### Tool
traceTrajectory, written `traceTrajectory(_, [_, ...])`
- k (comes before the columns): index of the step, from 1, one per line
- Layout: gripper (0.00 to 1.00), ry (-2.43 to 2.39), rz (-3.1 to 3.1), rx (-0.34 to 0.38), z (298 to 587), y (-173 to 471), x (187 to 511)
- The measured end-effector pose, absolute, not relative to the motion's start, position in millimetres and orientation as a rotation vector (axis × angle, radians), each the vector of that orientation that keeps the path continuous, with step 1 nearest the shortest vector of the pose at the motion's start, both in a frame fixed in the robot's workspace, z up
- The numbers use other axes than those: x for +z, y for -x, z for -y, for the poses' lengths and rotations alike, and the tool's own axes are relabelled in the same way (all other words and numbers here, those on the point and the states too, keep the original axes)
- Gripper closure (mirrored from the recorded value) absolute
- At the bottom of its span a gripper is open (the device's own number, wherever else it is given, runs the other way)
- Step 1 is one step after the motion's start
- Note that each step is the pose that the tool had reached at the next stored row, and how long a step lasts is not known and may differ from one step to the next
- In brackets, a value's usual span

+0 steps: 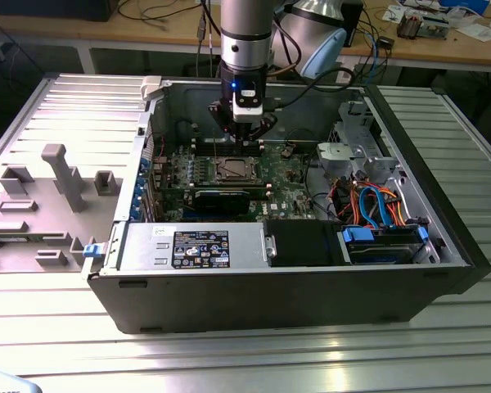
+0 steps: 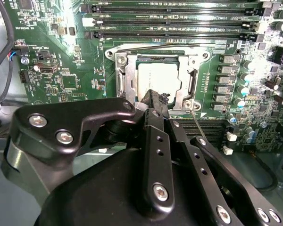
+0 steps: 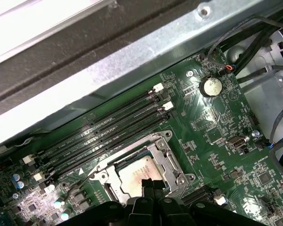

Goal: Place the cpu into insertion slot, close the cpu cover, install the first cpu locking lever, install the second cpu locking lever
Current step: 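Install the first cpu locking lever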

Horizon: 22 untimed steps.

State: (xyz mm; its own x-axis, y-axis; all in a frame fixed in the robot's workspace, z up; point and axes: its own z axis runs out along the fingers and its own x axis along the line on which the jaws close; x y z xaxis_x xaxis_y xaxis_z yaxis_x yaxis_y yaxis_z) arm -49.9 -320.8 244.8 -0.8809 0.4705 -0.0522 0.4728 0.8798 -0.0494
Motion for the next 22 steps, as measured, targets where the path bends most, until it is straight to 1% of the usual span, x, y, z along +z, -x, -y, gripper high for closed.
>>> traceTrajectory(22, [0.89,-0.664,-3.028,-0.092,320.8,49.9,244.8])
